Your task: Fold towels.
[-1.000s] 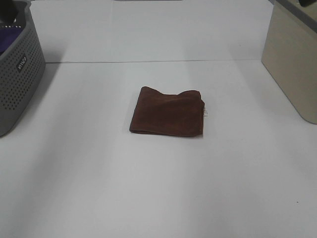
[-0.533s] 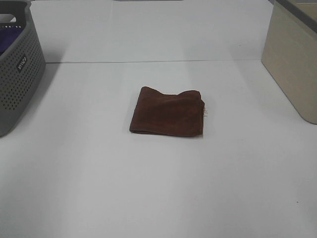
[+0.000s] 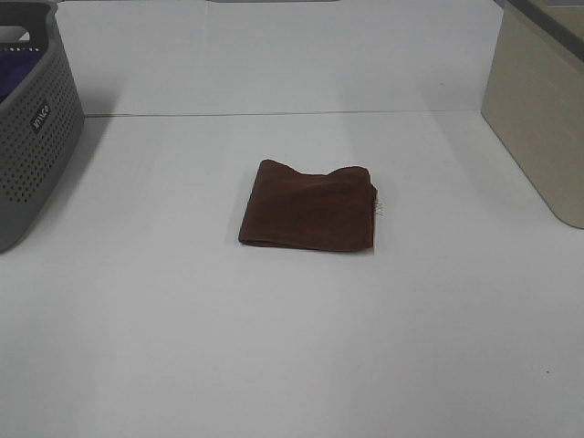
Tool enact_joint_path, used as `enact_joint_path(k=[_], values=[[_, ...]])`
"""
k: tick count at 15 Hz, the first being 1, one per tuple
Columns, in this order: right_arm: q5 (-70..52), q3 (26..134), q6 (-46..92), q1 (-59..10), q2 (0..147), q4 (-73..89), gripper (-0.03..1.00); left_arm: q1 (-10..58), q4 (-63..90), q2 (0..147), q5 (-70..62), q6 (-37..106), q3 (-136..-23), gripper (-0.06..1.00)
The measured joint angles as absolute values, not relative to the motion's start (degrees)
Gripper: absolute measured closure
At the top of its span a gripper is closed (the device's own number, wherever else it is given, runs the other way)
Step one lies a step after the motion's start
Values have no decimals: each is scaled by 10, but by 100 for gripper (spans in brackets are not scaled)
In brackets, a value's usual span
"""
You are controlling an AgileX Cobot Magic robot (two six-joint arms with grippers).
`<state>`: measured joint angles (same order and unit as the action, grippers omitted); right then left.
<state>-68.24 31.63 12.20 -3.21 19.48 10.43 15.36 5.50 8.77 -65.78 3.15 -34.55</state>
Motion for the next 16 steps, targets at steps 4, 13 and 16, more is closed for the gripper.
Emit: enact_joint_path(k=[4,13,16], values=[[-623,295,123,-32,186,101,13,154,96,85,-605,87,-289,16],[-616,293,123,-32,187,101,13,154,97,85,-604,121,-289,16],[-616,293,123,-32,187,101,13,154,97,85,-604,122,-289,16]])
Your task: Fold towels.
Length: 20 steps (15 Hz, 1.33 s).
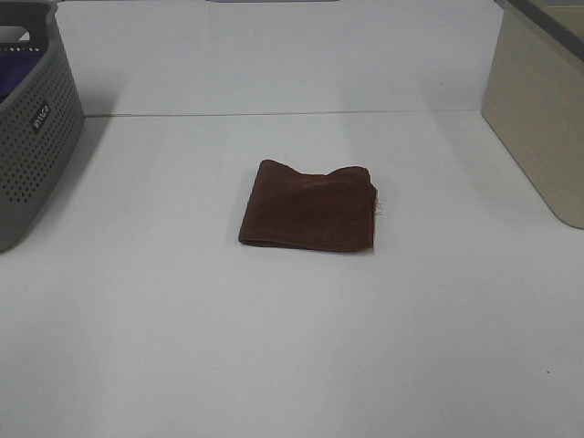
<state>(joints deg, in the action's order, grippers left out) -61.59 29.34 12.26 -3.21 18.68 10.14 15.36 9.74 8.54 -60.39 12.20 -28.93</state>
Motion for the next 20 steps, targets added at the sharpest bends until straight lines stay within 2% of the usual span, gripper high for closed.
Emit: enact_joint_path(k=[6,9,12,16,20], values=[[-616,293,123,-32,187,101,13,145,97,85,-604,122,-289,16],[-615,293,123,-32,174,101,13,86,97,85,-604,122,-289,16],[-613,293,123,-32,94,101,13,34,96,78,-603,122,-289,16],[-614,293,123,-32,15,101,13,32,96,0,-604,122,-289,16],[-614,293,123,-10,-2,101,13,32,96,-3,-604,123,-289,16]])
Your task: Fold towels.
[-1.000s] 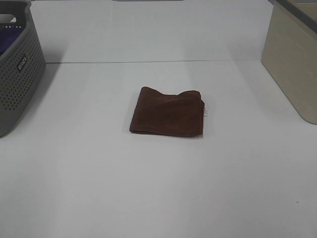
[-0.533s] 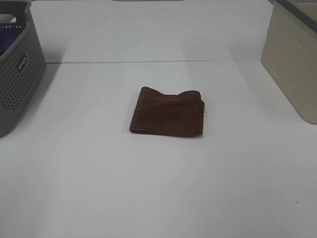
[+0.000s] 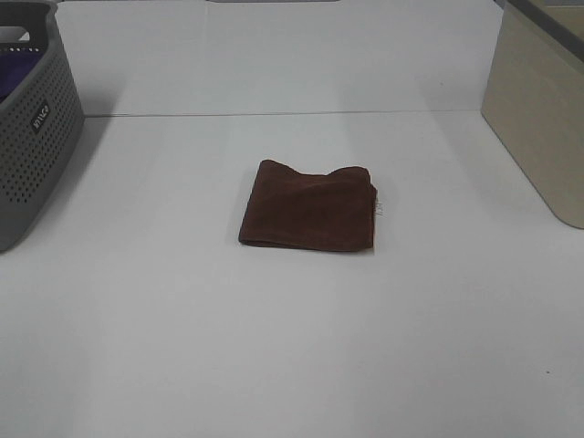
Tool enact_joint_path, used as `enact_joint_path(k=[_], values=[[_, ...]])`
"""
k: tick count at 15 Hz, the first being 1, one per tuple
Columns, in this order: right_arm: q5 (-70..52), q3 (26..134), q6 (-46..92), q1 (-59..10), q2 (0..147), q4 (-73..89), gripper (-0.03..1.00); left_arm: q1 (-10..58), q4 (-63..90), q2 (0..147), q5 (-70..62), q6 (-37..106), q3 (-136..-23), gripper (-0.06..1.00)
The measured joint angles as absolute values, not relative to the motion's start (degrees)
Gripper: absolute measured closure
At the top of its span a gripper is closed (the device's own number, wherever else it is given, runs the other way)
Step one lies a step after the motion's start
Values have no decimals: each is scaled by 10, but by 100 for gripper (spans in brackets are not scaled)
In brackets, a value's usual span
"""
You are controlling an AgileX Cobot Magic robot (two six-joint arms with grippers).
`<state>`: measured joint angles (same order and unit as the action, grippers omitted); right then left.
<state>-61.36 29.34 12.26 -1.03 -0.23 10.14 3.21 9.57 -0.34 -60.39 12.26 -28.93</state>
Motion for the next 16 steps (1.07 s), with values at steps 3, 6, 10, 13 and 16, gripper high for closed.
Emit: enact_joint_path(k=[3,6,10,13,16], values=[[-614,293,123,6,-2,102,13,32,96,-3,-604,123,-289,16],[-614,293,123,7,-2,102,13,32,96,-3,-604,123,-289,16],[-614,293,123,7,-2,102,13,32,96,-3,-604,123,-289,16],[-614,293,123,7,-2,102,13,32,96,-3,-604,123,-289,16],[-614,293,123,7,-2,102,13,32,96,-3,-604,123,-289,16]])
